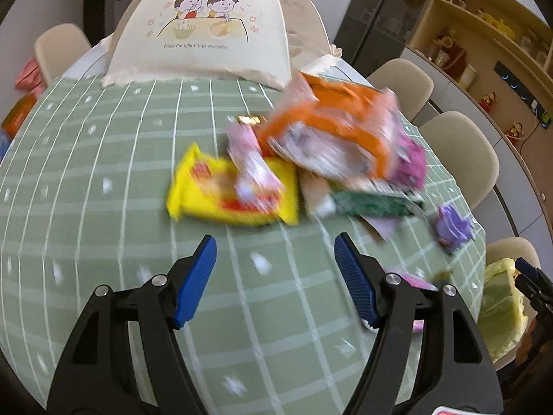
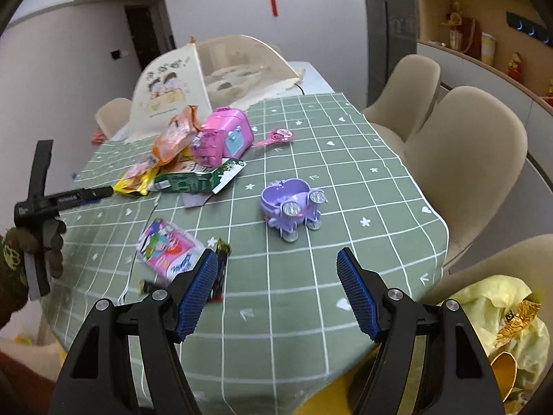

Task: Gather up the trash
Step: 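Grasp the yellow snack packet with the left tool, then lift the yellow packet with the left tool while the right tool grasps the black wrappers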

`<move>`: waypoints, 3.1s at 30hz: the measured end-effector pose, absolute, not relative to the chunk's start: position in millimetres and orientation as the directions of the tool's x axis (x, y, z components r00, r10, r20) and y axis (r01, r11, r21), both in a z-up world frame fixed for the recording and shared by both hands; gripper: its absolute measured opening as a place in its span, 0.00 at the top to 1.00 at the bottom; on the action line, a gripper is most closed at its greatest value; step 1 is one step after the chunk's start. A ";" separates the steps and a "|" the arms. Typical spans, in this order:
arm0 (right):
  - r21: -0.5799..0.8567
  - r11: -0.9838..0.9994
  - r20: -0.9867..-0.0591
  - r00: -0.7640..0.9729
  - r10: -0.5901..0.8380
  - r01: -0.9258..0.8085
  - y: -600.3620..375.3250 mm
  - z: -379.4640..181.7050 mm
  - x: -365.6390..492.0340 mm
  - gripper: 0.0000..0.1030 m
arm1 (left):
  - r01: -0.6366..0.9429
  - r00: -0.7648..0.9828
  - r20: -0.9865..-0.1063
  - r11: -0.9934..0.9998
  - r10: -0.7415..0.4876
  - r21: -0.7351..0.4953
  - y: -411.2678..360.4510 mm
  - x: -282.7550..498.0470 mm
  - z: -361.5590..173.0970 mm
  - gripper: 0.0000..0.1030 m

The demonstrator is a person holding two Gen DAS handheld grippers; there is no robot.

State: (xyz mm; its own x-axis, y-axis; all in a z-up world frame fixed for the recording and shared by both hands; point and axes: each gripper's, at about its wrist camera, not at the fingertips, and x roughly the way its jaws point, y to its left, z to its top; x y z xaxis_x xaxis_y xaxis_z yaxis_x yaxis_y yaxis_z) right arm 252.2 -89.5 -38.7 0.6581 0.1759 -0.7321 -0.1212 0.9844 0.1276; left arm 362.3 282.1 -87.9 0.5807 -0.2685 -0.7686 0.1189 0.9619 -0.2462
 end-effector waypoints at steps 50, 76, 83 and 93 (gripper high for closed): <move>0.054 0.976 -0.809 0.565 0.165 -0.209 -34.9 -51.8 250.8 0.34 | 0.342 0.437 -0.836 0.921 -0.331 -0.186 282.2 410.5 -120.6 0.35; 0.086 0.927 -0.829 0.490 0.270 -0.365 -15.4 -79.0 271.6 0.34 | 0.029 0.587 -0.747 0.930 -0.313 -0.368 280.4 312.4 -66.0 0.78; 0.153 0.921 -0.847 0.433 0.308 -0.357 -10.1 -105.7 282.3 0.49 | -0.037 0.564 -0.778 0.933 -0.276 -0.357 270.3 275.8 -67.9 0.78; 0.160 0.895 -0.854 0.397 0.337 -0.417 -12.0 -122.5 279.7 0.69 | -0.083 0.553 -0.794 0.931 -0.253 -0.355 264.4 243.2 -67.2 0.78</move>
